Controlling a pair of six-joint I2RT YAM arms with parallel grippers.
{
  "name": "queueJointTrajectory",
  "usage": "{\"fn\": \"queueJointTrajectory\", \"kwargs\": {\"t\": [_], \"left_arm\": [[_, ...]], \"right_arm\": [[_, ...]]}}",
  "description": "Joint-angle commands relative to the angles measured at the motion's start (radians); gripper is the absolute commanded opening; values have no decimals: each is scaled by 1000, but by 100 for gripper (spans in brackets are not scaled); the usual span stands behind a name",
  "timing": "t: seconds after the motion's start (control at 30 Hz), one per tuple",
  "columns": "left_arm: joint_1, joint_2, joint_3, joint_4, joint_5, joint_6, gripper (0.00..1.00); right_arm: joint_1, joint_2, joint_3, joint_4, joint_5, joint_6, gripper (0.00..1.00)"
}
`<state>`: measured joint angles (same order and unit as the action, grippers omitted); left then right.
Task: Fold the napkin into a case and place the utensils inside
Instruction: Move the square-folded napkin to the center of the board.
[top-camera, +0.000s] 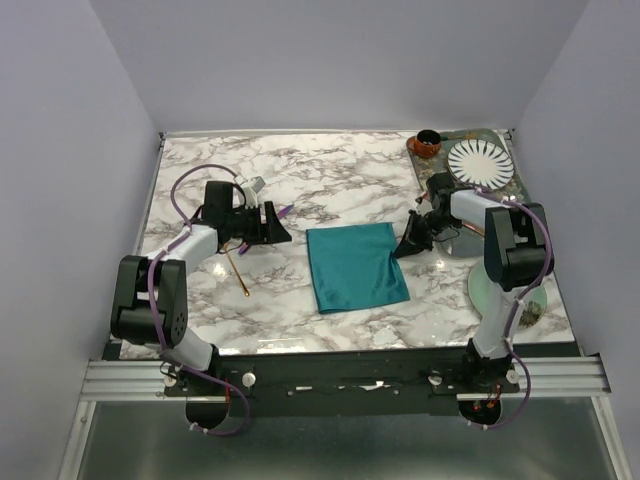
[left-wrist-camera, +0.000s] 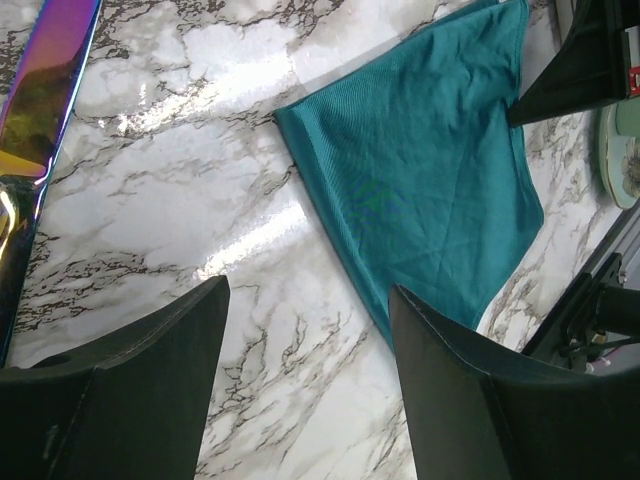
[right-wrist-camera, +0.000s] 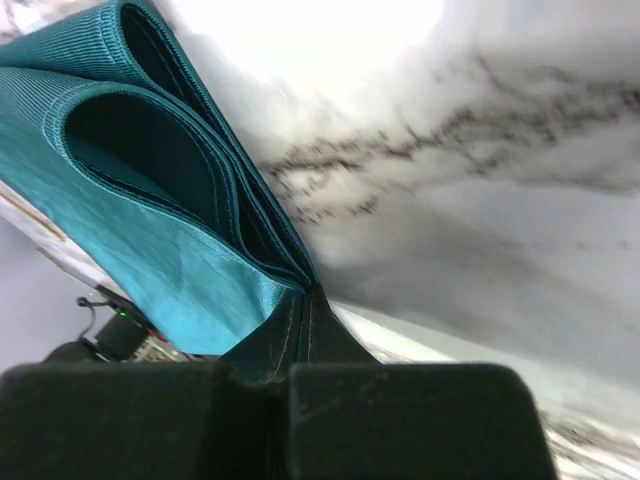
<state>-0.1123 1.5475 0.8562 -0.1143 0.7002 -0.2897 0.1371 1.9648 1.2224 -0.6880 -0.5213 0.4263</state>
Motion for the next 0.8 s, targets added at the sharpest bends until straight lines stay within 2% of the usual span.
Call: {"fn": "queueJointTrajectory", "kwargs": {"t": [0.0,0.27,0.4,0.43,0.47,0.5,0.53,0.57,0.6,0.63,0.77], "left_arm": [[0,0,41,28,13,-8,75],[2,-144,115,-44,-21,73,78],[5,-196,155,-191,-39,141,80],[8,-207,156,-208,-38,161,81],[10,-233,158,-225,-34,168,83],[11,-248,159,-244,-31,178,89],[13,-266,162,-249,-31,187,93],[16,-305,167,-255,-36,205,99],[16,-322,175,-266,-41,214,99],[17,-340,191,-275,-44,218,99],[22,-444,208,-289,-71,181,99]], "right_arm": [[1,55,29,67,-8,54,0],[4,-30,-95,113,-6,80,1],[6,-24,-107,137,-25,59,2],[6,-24,-103,139,-34,57,17],[6,-26,-89,137,-28,48,26],[6,-33,-81,130,-19,42,36],[6,-58,-72,108,-5,37,53],[6,-72,-64,94,-3,13,59],[6,-95,-46,82,1,-1,65],[4,-140,-40,62,1,-15,76],[4,-262,17,2,7,-166,95]]}}
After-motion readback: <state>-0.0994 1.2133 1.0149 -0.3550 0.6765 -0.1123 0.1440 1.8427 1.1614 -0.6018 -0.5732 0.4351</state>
